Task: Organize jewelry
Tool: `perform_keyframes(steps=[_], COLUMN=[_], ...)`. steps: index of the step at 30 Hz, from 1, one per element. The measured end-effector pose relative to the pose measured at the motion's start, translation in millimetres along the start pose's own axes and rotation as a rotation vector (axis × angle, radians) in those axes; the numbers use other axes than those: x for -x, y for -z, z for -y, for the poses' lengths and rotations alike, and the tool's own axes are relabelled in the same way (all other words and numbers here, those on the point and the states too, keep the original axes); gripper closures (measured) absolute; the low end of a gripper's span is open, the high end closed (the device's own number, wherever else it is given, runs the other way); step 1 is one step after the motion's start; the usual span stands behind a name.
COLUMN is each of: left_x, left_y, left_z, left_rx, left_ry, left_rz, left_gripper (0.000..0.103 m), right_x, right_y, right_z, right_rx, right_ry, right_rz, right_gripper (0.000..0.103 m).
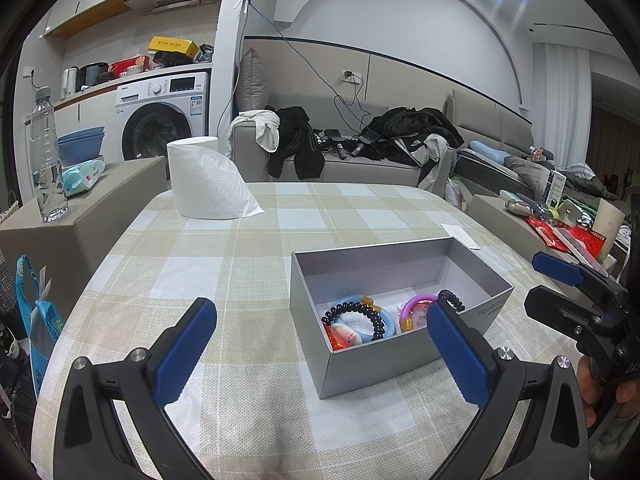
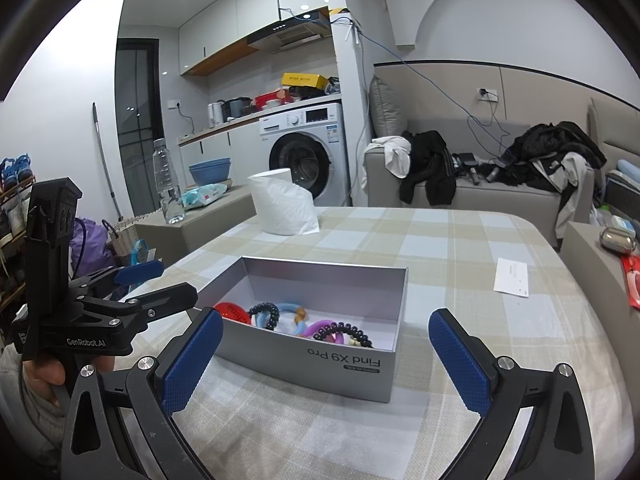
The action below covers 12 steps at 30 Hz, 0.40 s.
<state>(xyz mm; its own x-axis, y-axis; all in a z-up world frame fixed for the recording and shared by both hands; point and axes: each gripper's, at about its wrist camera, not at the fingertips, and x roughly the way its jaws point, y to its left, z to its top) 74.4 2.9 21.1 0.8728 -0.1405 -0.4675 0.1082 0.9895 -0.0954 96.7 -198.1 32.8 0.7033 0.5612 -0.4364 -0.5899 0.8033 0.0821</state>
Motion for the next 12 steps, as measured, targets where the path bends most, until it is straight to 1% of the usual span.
perform_keyframes(steps=[12], left_x=[-1.2], left_y=[0.6], left_z=[-0.3], left_rx=[0.003], left_ry=[-0.004], left_rz=[-0.001], left_gripper=[0.001], right_x=[0.6], right_y=[-0.1], right_z=[0.7], right_rx=[-0.001], right_ry=[0.001], right_rz=[0.0], right_gripper=[0.0])
